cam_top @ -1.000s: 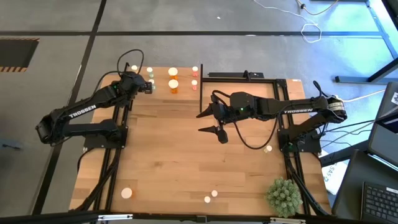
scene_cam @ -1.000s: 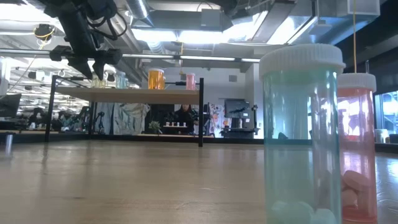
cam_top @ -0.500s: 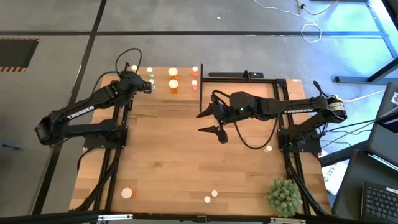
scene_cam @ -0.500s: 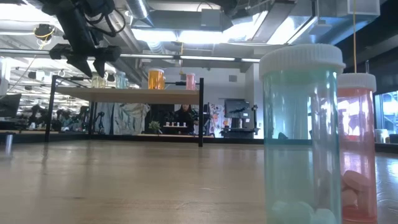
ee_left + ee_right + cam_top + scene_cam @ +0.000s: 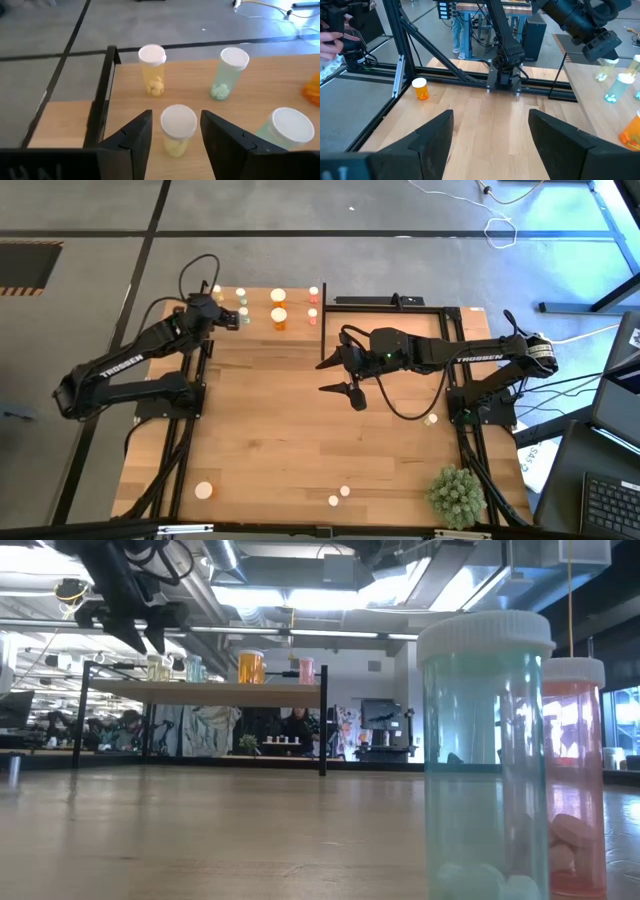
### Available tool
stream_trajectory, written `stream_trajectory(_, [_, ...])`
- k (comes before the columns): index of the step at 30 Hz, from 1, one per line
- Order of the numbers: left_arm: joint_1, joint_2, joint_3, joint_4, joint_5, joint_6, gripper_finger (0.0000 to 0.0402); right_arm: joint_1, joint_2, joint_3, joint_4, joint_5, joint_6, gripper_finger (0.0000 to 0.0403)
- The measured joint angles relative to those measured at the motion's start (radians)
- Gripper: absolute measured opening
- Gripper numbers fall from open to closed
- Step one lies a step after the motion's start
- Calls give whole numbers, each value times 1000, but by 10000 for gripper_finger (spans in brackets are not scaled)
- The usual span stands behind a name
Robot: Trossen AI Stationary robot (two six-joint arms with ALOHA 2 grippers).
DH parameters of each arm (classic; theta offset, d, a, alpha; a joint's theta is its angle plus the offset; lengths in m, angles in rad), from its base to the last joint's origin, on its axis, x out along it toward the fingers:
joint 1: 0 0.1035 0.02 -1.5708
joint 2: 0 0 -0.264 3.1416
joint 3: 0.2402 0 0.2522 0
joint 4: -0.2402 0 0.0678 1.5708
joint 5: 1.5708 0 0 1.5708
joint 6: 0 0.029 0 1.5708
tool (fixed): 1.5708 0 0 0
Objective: Pick and place medicine bottles onto shelf by color
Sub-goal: Adjust the yellow pill
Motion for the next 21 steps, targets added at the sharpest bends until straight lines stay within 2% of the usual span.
stream_trajectory(9, [-41, -47, 0, 39, -91, 60, 161, 0, 0, 0, 0, 0, 0, 261])
stream_trajectory(14, [-64, -90, 0, 95, -97, 137, 161, 0, 0, 0, 0, 0, 0, 261])
stream_trajectory(18, [-96, -140, 0, 155, -61, 196, 159, 0, 0, 0, 0, 0, 0, 261])
stream_trajectory(21, [-123, -182, 0, 162, 24, 198, 159, 0, 0, 0, 0, 0, 0, 261])
